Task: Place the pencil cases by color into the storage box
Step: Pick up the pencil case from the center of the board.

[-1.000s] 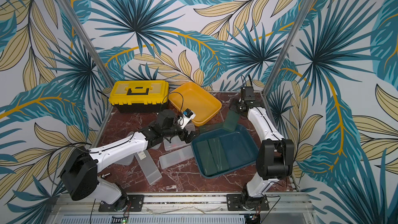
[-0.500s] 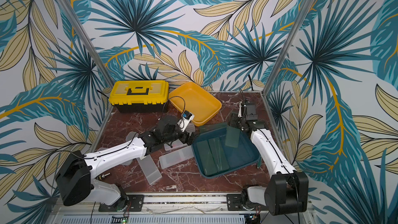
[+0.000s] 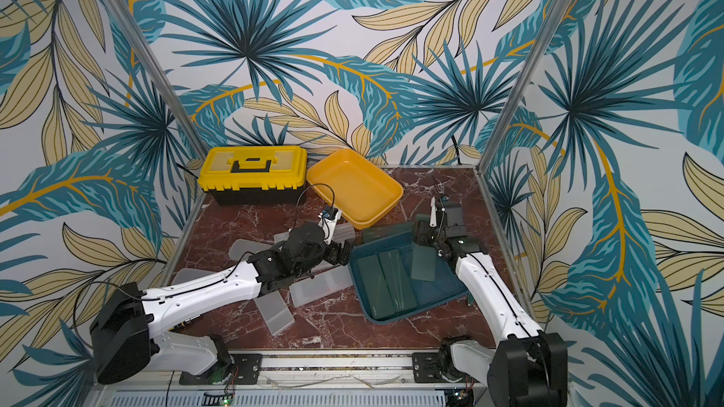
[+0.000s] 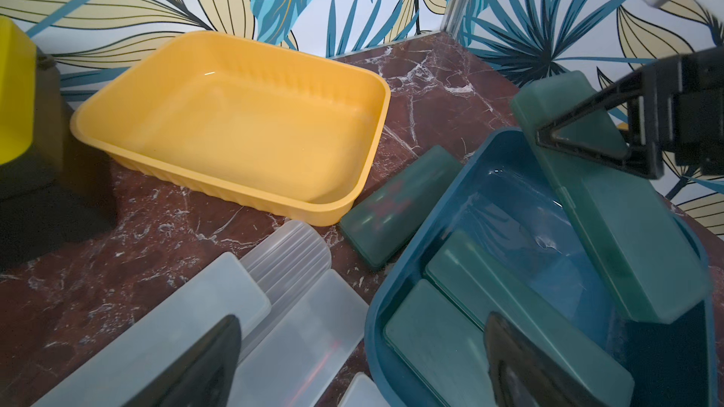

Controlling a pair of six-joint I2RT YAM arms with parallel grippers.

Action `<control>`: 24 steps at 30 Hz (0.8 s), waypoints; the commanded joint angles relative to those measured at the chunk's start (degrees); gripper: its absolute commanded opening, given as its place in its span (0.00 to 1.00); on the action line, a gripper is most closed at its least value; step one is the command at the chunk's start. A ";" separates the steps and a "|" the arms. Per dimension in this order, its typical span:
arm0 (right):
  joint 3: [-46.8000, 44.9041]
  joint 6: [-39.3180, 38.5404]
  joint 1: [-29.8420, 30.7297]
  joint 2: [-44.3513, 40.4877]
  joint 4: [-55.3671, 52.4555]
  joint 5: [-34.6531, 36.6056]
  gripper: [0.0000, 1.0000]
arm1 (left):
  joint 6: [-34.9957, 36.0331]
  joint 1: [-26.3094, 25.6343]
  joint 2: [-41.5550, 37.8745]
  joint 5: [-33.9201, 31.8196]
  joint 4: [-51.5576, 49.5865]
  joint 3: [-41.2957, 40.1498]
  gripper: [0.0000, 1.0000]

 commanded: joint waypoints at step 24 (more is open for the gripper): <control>-9.31 -10.47 5.49 -0.13 8.25 3.35 0.71 | 3.03 -0.15 -6.39 7.11 -1.23 -3.64 0.97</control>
